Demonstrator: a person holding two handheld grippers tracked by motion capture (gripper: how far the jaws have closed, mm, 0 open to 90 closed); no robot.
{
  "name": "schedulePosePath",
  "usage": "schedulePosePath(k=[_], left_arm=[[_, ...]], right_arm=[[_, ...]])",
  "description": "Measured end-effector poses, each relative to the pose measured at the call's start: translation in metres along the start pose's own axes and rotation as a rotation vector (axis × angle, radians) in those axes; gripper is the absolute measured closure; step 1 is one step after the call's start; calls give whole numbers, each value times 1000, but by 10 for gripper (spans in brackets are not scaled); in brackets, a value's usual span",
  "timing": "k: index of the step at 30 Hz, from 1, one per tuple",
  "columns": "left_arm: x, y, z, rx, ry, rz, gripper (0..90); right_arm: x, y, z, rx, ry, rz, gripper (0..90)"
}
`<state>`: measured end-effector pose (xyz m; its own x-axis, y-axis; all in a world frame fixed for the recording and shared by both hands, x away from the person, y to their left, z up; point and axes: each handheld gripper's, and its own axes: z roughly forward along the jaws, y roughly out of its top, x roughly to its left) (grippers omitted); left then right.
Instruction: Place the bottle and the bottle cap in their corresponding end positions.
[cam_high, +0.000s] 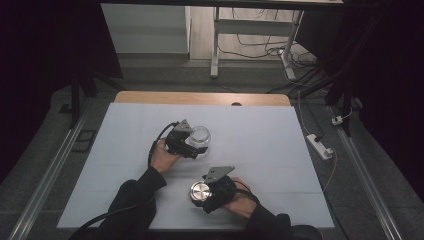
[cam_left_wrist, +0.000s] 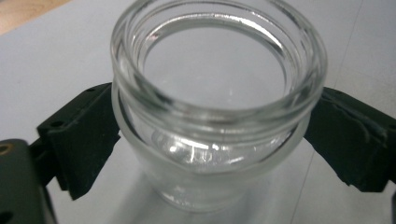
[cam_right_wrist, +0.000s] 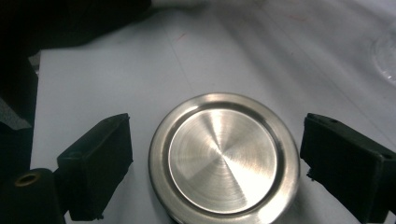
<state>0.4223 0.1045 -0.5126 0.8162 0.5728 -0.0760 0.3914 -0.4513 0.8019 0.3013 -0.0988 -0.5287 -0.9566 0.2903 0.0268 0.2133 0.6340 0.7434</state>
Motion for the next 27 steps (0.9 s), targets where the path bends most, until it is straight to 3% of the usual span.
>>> schedulePosePath(k=[5, 15, 20, 27], left_arm=[[0, -2, -2, 18, -17, -7, 39], [-1, -9, -17, 3, -56, -59, 12], [-4, -12, -24, 1, -55, -62, 2], [-15, -14, -37, 11, -42, -35, 0]], right_arm=[[-2, 2, -5, -14, -7, 5, 73], [-6, 5, -20, -50, -24, 25, 60], [-10, 5, -28, -70, -36, 41, 58], [-13, 4, -35, -77, -53, 59, 31]])
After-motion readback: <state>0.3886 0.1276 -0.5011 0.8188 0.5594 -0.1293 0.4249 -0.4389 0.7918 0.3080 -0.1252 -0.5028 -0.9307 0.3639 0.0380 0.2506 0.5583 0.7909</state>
